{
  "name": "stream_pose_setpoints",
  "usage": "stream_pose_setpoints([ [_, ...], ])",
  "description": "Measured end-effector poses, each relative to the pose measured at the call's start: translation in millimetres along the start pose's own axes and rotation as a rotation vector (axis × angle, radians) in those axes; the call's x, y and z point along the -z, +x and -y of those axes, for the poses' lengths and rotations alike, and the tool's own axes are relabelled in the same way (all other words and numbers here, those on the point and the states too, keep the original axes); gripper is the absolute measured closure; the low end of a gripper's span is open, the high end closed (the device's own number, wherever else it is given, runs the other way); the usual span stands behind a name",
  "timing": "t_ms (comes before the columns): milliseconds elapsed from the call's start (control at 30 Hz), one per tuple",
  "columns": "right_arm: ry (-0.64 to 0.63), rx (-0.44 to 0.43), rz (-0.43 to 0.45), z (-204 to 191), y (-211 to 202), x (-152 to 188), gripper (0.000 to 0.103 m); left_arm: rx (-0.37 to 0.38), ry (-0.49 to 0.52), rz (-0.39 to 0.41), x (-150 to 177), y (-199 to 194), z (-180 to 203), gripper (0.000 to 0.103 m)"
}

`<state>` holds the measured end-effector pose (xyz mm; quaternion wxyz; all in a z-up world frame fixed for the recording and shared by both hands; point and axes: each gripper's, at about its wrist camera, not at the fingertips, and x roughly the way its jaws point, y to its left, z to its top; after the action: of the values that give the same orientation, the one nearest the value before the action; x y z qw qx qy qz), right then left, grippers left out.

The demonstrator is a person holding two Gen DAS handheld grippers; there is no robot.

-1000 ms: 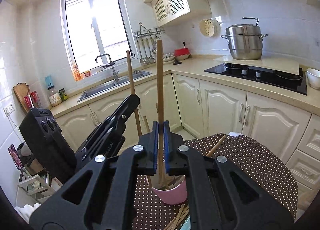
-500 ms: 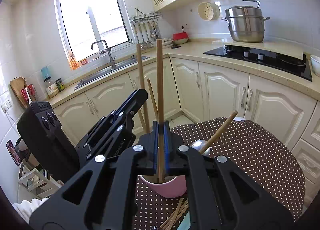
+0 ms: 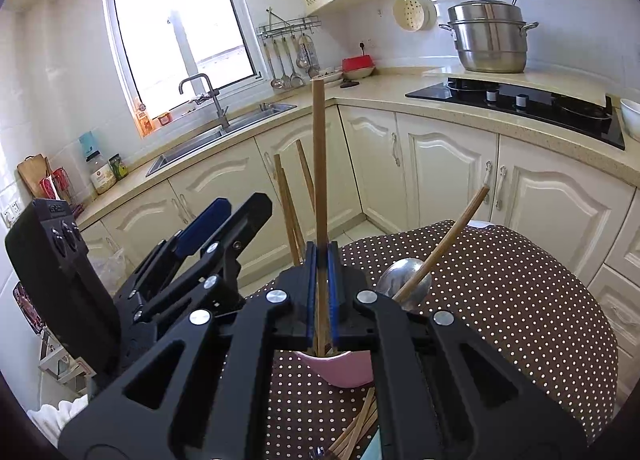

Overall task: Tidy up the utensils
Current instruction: 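Open both tools over the pink cup to drop the chopsticks in, then move both tools back to the pile and grasp the dark spoon with the right tool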

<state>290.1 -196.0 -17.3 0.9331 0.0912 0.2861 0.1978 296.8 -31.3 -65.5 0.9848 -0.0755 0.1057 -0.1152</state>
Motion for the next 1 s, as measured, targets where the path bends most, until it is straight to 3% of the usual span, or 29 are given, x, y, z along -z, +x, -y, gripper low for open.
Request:
stream_pose_setpoints([
  [667, 0.044, 0.037, -0.017, -8.9, -2.1, 11.8, 0.096, -0.039, 0.064, -0.033, -7.7, -41.7, -3.8, 0.037],
  [733, 0.047, 0.041, -0.015, -10.1, -4.6, 12.7, 0.092, -0.045, 0.063, -0.035, -9.1, -45.9, -4.1, 0.036],
  [800, 0.050, 0.046, -0.008, -11.7, -8.0, 13.7, 0.074, -0.050, 0.068, -0.036, -10.1, -50.4, -4.1, 0.035],
  [900, 0.055, 0.050, 0.015, -12.4, -17.5, 15.7, 0.062, -0.064, 0.074, -0.036, -11.6, -59.8, -4.8, 0.034],
  [1000, 0.054, 0.053, 0.028, -13.3, -27.8, 17.4, 0.061, -0.069, 0.080, -0.054, -11.5, -67.0, -4.6, 0.033],
])
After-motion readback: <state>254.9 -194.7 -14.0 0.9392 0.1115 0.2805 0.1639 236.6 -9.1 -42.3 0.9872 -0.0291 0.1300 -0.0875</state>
